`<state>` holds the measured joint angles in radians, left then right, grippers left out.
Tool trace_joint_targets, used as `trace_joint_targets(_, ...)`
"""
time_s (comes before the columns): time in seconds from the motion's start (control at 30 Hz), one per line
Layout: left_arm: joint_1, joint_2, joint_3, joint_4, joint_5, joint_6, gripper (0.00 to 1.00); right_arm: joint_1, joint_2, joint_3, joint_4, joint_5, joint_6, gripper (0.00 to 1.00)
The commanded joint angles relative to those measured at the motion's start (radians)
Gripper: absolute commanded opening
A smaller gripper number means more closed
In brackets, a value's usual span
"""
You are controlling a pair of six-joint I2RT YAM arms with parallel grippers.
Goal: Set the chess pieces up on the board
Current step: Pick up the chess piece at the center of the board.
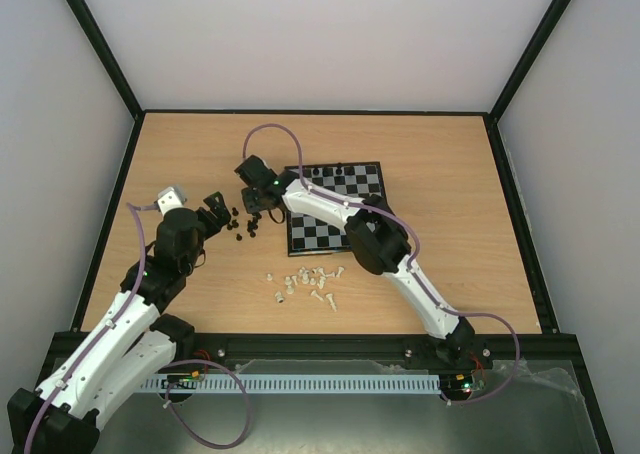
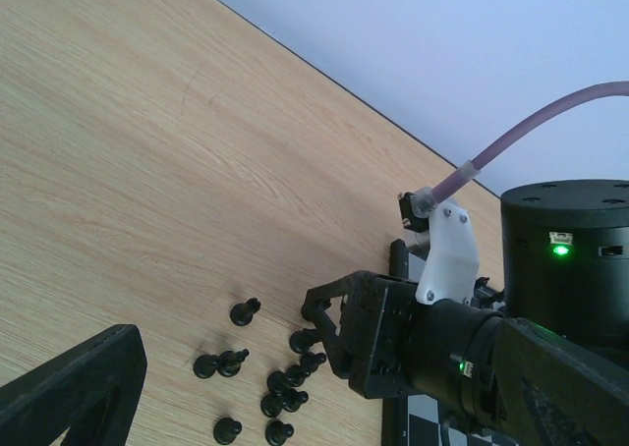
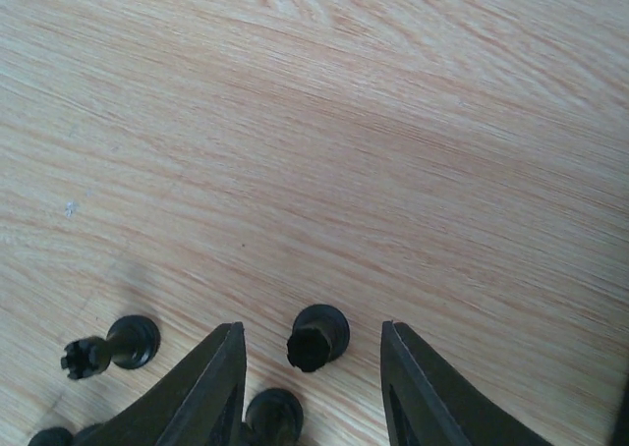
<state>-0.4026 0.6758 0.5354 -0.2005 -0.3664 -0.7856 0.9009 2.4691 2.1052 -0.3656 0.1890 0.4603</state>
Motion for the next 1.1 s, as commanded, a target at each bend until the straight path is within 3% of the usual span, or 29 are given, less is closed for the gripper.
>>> trace_joint_targets(0.0, 0.005, 0.006, -0.016, 0.011, -0.012, 0.011, 1.0, -0.002, 0.044, 0.052, -0.003, 0.0, 0.0, 0.38)
trace_joint_targets(1.07, 0.005, 0.027, -0.022, 0.032, -0.008, 0.021, 1.0, -0.002, 0.082, 0.111, -0.041, 0.047, -0.016, 0.14)
